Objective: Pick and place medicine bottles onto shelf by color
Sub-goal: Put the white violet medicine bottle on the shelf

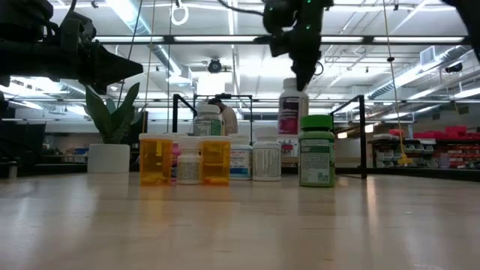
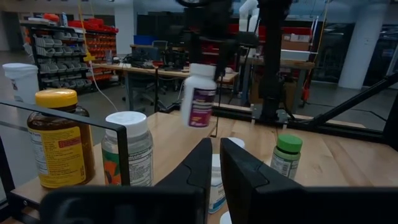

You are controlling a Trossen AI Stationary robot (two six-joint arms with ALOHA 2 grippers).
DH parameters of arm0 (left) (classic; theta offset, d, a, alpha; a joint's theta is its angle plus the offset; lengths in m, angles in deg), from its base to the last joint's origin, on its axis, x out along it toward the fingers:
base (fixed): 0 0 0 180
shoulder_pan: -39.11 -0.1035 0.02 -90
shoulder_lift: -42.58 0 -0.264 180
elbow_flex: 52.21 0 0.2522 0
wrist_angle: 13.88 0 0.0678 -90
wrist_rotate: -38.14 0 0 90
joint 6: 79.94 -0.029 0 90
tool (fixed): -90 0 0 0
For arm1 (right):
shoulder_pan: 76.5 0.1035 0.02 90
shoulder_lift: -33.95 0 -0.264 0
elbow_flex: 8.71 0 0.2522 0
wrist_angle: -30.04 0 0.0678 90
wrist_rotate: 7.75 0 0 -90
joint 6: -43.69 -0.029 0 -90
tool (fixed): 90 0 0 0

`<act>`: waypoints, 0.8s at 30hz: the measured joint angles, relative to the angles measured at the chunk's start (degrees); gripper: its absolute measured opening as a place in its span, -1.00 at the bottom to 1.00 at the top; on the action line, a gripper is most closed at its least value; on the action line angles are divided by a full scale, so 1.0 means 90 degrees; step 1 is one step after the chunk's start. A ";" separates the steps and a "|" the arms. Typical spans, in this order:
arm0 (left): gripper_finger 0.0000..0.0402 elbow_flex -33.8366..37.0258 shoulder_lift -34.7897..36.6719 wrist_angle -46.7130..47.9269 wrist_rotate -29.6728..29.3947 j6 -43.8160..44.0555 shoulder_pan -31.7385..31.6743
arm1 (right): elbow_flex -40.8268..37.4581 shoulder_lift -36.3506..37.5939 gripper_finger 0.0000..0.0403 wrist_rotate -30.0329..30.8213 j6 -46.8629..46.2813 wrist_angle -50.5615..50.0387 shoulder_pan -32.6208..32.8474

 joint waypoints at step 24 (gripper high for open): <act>-0.83 0.0000 0.0000 -0.0001 0.0001 0.0000 0.0001 | 0.1102 -0.1103 0.21 0.0017 0.1830 -0.0377 -0.1492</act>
